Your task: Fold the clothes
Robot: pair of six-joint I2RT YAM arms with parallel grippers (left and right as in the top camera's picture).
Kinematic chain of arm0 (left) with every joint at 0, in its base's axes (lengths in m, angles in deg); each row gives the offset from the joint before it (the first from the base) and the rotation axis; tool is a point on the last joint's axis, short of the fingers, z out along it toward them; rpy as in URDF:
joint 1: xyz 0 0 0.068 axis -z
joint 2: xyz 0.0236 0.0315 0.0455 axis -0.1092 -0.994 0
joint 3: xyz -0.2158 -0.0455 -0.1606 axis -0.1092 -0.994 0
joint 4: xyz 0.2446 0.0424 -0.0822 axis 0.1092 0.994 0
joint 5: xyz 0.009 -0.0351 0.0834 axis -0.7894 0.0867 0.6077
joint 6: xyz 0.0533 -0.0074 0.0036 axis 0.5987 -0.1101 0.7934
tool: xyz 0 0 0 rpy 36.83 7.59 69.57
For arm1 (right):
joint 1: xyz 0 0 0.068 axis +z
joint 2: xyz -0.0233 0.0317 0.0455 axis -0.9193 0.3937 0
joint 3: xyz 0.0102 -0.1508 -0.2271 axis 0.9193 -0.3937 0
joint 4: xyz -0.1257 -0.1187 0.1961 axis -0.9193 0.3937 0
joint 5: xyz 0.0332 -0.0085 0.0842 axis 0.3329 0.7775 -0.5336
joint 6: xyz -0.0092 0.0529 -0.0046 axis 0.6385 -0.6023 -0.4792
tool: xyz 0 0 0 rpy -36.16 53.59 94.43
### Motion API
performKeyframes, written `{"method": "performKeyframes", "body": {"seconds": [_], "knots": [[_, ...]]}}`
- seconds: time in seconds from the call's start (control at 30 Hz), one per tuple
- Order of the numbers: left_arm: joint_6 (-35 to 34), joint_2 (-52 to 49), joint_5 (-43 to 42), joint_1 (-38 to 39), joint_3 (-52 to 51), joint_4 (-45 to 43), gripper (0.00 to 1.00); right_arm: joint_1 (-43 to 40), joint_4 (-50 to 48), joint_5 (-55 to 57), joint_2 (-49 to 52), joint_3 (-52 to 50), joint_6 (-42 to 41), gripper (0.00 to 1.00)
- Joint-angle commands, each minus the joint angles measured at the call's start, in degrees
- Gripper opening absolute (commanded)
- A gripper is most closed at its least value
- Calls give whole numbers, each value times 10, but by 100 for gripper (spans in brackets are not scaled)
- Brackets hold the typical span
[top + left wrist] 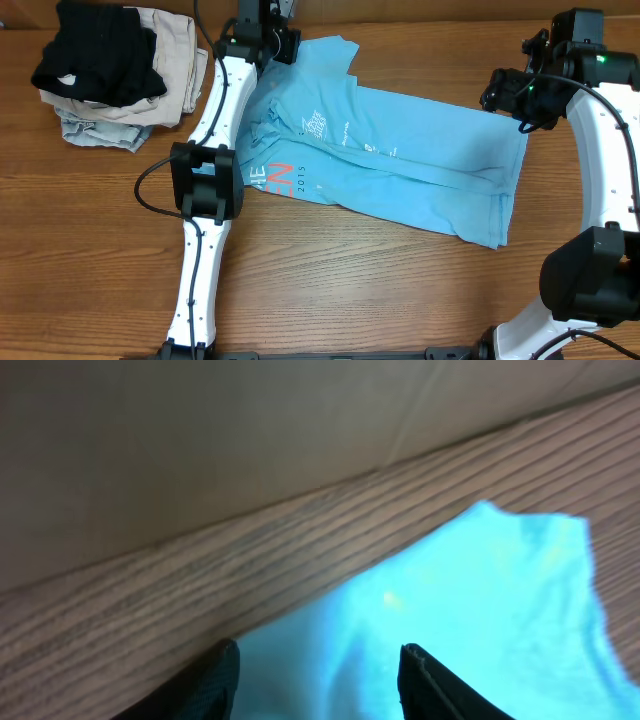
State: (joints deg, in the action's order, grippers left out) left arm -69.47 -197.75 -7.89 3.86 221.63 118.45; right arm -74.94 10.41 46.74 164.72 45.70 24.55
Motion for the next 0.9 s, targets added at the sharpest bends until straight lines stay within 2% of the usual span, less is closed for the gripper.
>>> {"method": "performKeyframes", "body": {"seconds": [0.0,0.1,0.17,0.3,0.57,0.6,0.73,0.87], "knots": [[15,12,41,1,-23,-13,54,4,0,-3,-5,1,0,76],[18,12,56,0,-40,-29,60,4,0,-3,-5,1,0,76],[19,12,60,0,-55,-45,69,4,0,-3,-5,1,0,76],[20,12,60,0,-77,-66,77,4,0,-3,-5,1,0,76],[20,12,60,0,-112,-98,76,4,5,-3,-5,1,0,76],[20,12,60,0,-115,-103,74,4,5,-3,-5,1,0,76],[17,12,59,4,-115,-111,39,4,5,-3,-5,1,0,76],[18,12,60,13,-115,-101,10,4,6,-3,-5,1,0,77]]}}
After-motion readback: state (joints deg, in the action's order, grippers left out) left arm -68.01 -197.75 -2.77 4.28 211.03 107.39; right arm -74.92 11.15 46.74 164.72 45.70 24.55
